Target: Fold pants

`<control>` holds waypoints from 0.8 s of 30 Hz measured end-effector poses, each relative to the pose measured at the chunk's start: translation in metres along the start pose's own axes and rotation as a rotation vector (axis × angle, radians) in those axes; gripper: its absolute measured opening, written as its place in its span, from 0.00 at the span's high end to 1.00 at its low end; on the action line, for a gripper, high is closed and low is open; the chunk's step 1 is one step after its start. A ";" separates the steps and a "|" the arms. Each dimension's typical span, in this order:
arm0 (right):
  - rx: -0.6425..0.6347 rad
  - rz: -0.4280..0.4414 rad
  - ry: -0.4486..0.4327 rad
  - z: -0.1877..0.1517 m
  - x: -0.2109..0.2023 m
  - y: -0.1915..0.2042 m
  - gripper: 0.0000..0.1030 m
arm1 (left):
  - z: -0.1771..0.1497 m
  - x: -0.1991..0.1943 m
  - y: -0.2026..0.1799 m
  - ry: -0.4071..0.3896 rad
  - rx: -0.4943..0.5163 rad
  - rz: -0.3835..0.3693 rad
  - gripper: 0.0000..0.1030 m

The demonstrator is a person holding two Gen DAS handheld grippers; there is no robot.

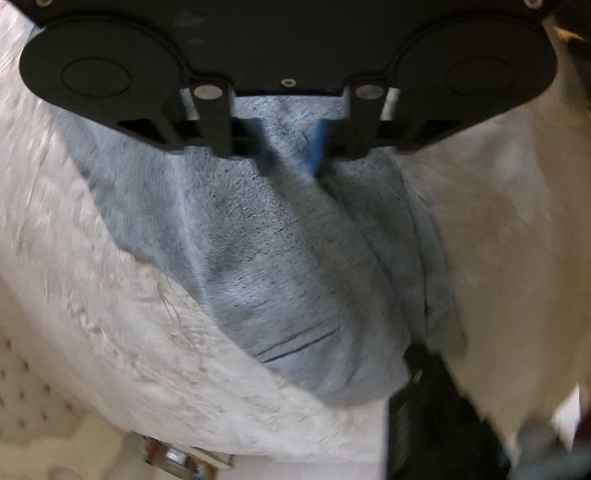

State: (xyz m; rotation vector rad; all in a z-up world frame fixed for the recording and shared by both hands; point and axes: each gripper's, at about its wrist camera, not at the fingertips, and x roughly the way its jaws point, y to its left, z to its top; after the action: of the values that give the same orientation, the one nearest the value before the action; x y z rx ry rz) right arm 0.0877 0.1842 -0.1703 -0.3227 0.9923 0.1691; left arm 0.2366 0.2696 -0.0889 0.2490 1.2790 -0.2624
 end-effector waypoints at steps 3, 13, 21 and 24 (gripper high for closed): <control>-0.014 -0.001 -0.021 0.001 -0.006 -0.001 0.94 | 0.005 -0.007 -0.002 -0.014 0.008 -0.014 0.89; -0.031 0.145 0.001 -0.012 -0.038 0.004 0.94 | 0.023 -0.012 -0.031 -0.072 0.064 -0.059 0.80; 0.054 0.234 0.038 -0.016 -0.030 -0.015 0.93 | -0.001 0.052 -0.036 0.050 0.127 -0.012 0.80; 0.109 0.276 0.047 -0.015 -0.037 -0.029 0.91 | -0.011 0.055 -0.033 0.034 0.153 -0.013 0.80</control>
State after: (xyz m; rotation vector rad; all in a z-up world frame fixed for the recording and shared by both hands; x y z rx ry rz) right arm 0.0639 0.1515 -0.1412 -0.0887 1.0866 0.3575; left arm 0.2304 0.2389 -0.1461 0.3775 1.2956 -0.3692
